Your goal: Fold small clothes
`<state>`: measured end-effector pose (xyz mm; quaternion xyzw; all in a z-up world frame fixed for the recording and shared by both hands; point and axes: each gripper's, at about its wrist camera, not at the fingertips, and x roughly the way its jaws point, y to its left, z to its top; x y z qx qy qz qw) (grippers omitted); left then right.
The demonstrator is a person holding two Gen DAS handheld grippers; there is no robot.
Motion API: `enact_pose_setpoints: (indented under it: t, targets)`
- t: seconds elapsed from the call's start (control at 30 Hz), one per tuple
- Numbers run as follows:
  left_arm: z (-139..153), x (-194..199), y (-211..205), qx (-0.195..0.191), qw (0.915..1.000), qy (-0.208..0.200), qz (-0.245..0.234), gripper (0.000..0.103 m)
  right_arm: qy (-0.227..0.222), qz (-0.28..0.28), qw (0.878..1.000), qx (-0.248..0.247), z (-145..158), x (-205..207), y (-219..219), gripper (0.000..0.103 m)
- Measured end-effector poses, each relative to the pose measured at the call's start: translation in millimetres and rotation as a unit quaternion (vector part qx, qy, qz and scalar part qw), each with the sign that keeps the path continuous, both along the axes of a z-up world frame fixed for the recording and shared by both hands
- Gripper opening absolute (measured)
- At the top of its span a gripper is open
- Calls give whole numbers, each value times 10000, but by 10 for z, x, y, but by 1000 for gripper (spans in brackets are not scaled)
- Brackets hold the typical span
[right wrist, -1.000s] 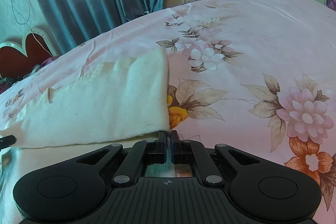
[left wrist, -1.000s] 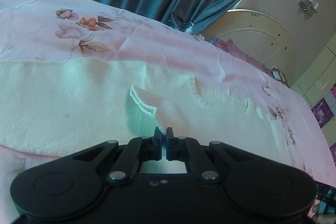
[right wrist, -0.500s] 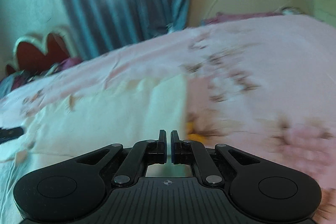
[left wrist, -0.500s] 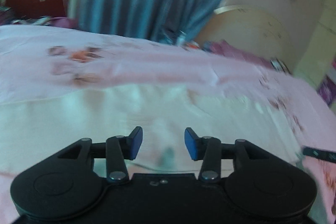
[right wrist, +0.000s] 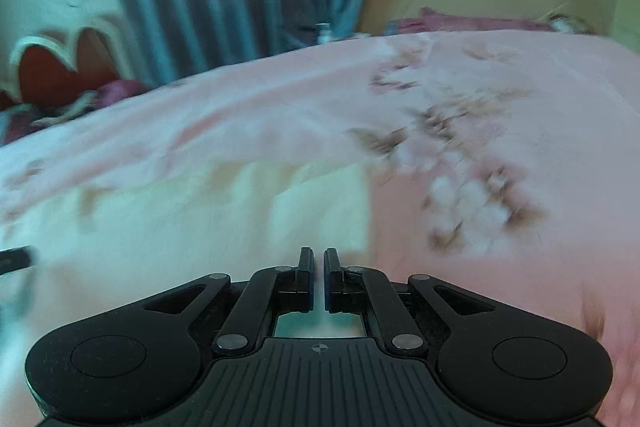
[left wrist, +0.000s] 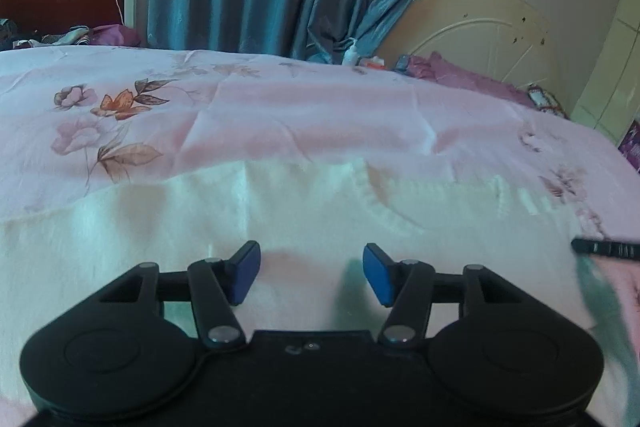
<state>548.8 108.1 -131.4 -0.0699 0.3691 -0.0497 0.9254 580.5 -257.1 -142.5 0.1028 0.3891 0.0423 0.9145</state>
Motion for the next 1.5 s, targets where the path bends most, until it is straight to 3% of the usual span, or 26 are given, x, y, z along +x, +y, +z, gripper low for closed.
enact_pose_setpoints:
  t: [0.07, 0.27, 0.47, 0.53, 0.6, 0.73, 0.8, 0.87, 0.97, 1.1, 1.13, 1.17, 1.2, 1.3, 1.33, 1.43, 1.5]
  targets:
    - [-26, 30, 21, 67, 10000, -10, 19, 55, 2, -119, 9998, 141, -21, 190, -129, 1]
    - [-19, 4, -28, 244, 9997, -72, 34, 55, 2, 36, 9999, -97, 4, 334, -171, 2]
    - [11, -216, -58, -2, 10000, -85, 19, 56, -52, 269, 9996, -23, 172, -226, -101, 2]
    - [-59, -301, -96, 176, 9998, -59, -41, 56, 215, 420, 9988, -105, 63, -421, -34, 2]
    - [-24, -385, -151, 371, 9993, -97, -34, 56, 92, 466, 9982, -373, 48, -595, 39, 2]
    - [-15, -537, -155, 291, 9996, -59, 29, 58, -125, 392, 9987, -285, 190, -817, 86, 2]
    - [-46, -588, -144, 283, 9995, -120, 50, 58, 184, 444, 9979, -433, 52, -836, 147, 2]
    - [9, -636, -133, 283, 9995, -137, 53, 58, 149, 454, 9974, -540, 115, -865, 176, 2]
    - [85, -823, 41, 104, 9992, -261, 294, 59, -113, 385, 9986, -343, 274, -965, 157, 2]
    - [158, -1196, 515, 49, 9937, -387, 1053, 68, -167, 375, 9991, -124, 376, -1125, 223, 7]
    - [168, -1290, 661, 77, 9912, -404, 1259, 77, -147, 418, 9989, -147, 391, -1160, 282, 36]
    - [171, -1394, 853, 88, 9874, -401, 1526, 83, -198, 480, 9986, -98, 409, -1204, 330, 75]
    - [171, -1473, 1011, 76, 9842, -401, 1725, 86, -305, 540, 9981, -25, 431, -1256, 385, 80]
    - [153, -1709, 1596, -105, 9700, -304, 2409, 77, -329, 679, 9971, 1, 447, -1311, 587, 73]
    - [141, -1779, 1800, -249, 9630, -261, 2669, 74, -331, 701, 9970, 46, 453, -1313, 651, 64]
    - [85, -2010, 2413, -975, 9329, -356, 3449, 65, -280, 716, 9970, 126, 444, -1283, 783, 53]
    - [35, -2129, 2769, -1488, 9118, -554, 3787, 55, -225, 716, 9971, 143, 442, -1261, 861, 52]
